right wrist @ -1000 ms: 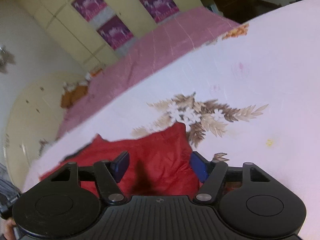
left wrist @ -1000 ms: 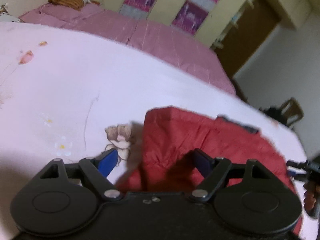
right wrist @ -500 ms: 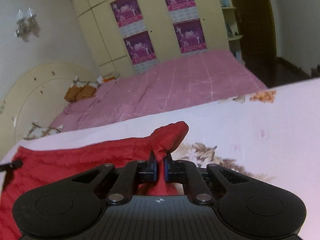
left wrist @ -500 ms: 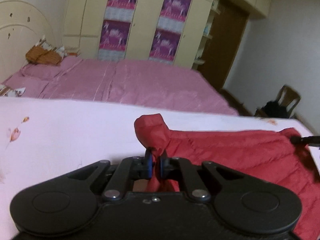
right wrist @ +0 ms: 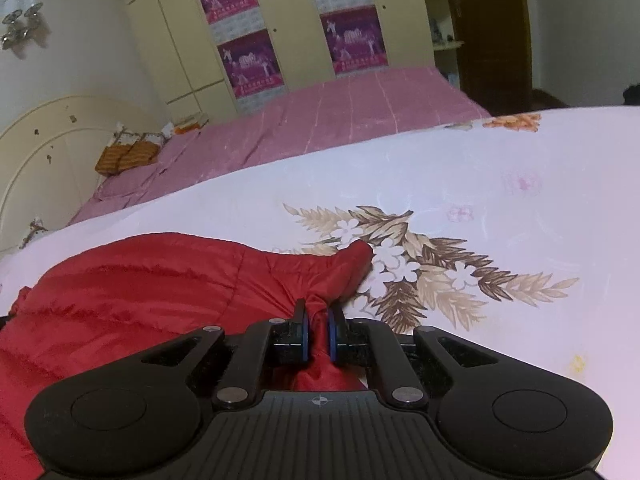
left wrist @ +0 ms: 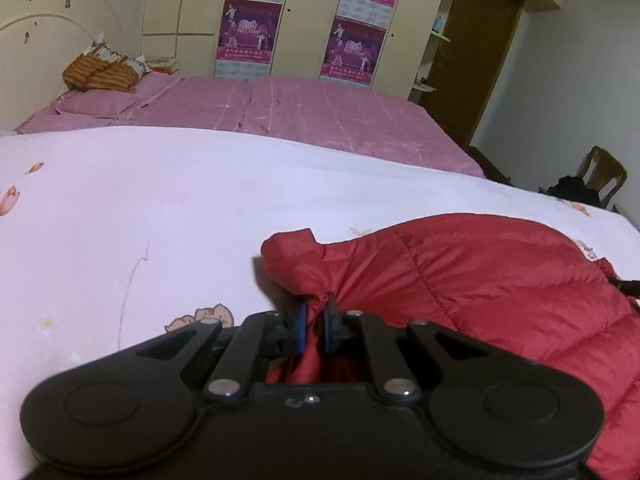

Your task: Fold large clothes

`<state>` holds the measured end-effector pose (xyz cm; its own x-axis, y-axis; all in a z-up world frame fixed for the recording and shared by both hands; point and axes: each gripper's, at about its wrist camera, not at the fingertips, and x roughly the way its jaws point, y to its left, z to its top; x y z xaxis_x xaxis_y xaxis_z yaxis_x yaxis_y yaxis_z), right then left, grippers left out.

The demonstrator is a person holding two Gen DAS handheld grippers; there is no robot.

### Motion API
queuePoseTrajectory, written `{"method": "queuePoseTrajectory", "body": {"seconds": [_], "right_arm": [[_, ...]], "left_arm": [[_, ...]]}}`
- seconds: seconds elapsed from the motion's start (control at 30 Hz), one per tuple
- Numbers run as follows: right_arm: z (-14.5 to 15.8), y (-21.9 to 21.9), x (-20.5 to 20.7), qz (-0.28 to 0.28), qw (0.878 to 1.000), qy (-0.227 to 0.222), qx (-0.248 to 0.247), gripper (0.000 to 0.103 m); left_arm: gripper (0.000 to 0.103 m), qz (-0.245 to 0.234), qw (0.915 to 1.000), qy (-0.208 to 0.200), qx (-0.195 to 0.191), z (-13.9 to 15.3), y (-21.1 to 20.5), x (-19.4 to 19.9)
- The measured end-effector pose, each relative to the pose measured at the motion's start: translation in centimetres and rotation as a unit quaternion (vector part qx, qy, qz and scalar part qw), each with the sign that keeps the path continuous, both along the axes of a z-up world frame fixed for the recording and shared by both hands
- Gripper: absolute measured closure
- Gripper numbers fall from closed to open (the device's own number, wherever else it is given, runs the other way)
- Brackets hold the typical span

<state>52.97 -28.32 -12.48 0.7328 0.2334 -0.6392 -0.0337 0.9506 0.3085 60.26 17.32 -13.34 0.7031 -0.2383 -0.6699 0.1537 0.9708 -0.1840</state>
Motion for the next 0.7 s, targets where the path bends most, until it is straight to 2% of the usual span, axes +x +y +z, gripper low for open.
{"method": "queuePoseTrajectory", "body": {"seconds": [0.13,0.2,0.23,0.27,0.3,0.33,0.37,0.43,0.47,0.5,0.6,0.7], "right_arm": [[0.6,0.4,0.8,0.011,1.000,0.011,-0.014,0.097],[1.2,0.3,1.6,0.019,0.999,0.027,-0.014,0.096],[1.4,0.1,1.9,0.020,0.999,0.035,-0.008,0.091],[1.8,-0.1,2.0,0.019,0.999,0.040,-0.007,0.077],[2.3,-0.1,1.9,0.006,0.999,0.041,-0.024,0.040],[3.2,0.0,1.2,-0.014,0.998,0.026,-0.049,0.021],[3.7,-0.1,0.5,-0.011,0.998,0.007,-0.056,0.016],[4.8,0.6,-0.7,0.009,0.998,0.000,-0.064,0.021],[5.3,1.5,-1.6,0.020,0.997,-0.006,-0.075,0.036],[5.7,2.4,-2.4,0.031,0.996,-0.011,-0.081,0.043],[6.1,6.0,-4.5,0.074,0.995,-0.030,-0.066,0.043],[5.4,10.1,-5.1,0.121,0.988,-0.039,-0.089,0.043]], "left_arm": [[0.089,-0.009,0.9996,0.016,0.021,0.6,-0.7,0.8],[0.072,-0.005,0.9989,0.019,0.043,1.3,-1.0,1.1],[0.046,0.008,0.9979,0.018,0.062,1.6,-1.1,1.5],[0.028,0.024,0.9962,0.011,0.083,2.0,-1.1,1.1],[0.028,0.031,0.9951,-0.003,0.094,2.6,-1.0,0.5],[0.028,0.030,0.9947,-0.018,0.096,3.4,-0.9,-0.4],[0.030,0.027,0.9943,-0.031,0.098,4.2,-1.2,-1.2],[0.030,0.008,0.9933,-0.059,0.099,6.1,-2.6,-3.1],[0.030,-0.009,0.9928,-0.072,0.095,6.8,-3.5,-4.1],[0.030,-0.030,0.9918,-0.083,0.091,7.4,-4.9,-5.2],[0.028,-0.087,0.9883,-0.085,0.092,7.1,-9.2,-6.7],[0.027,-0.122,0.9801,-0.065,0.143,4.9,-13.1,-6.3]]}}
